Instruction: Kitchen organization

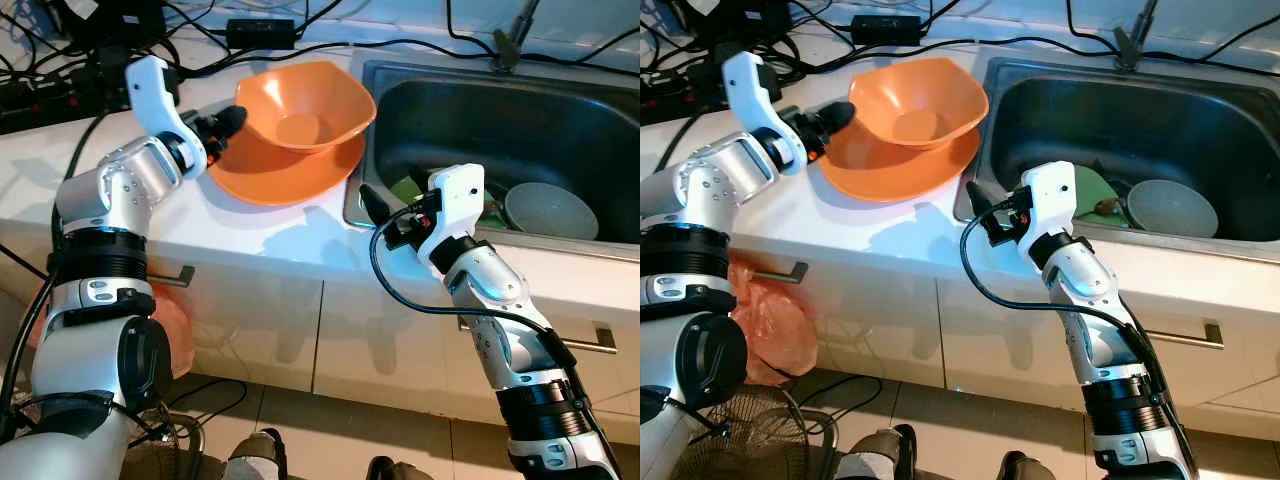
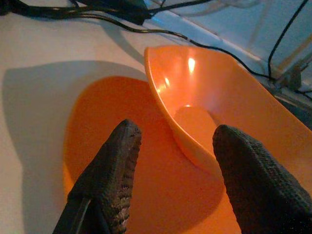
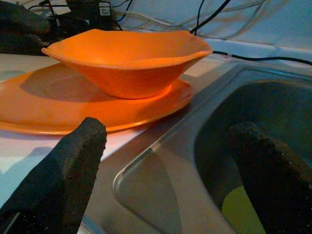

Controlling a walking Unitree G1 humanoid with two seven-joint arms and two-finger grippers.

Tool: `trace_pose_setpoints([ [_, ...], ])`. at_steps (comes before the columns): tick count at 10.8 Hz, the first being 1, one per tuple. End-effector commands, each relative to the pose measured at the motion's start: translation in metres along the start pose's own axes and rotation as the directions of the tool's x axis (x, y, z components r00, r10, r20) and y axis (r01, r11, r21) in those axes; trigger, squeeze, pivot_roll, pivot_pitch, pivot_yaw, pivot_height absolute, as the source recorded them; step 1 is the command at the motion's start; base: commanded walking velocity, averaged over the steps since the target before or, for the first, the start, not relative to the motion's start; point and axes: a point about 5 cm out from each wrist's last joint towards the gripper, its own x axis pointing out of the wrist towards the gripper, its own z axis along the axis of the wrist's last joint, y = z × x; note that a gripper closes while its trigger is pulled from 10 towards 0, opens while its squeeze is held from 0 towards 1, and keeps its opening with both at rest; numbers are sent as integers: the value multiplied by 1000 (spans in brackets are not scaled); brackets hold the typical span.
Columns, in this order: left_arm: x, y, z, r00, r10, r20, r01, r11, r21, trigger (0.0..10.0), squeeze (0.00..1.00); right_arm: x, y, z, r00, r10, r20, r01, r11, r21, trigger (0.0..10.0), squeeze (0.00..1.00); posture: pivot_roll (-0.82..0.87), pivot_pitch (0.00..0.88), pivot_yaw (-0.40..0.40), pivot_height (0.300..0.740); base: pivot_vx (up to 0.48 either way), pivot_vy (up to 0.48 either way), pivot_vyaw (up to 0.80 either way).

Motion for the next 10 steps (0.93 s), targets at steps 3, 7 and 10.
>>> trace_pose_setpoints([
  [3,5,-10,-1,997,-68,-34,69,997,19,10000,0,-2,1,0,1000,-13,10,13,1000,-6,10000,0,189,119,38,740,0,0,0],
  [7,20,-24,-20,994,-68,-89,69,998,9,10000,0,-1,1,1,1000,-19,15,19,1000,-3,10000,0,188,123,42,740,0,0,0],
  [10,26,-29,-23,993,-81,-90,81,997,-8,10000,0,-1,2,1,1000,-18,18,18,1000,0,10000,0,182,119,43,740,0,0,0],
])
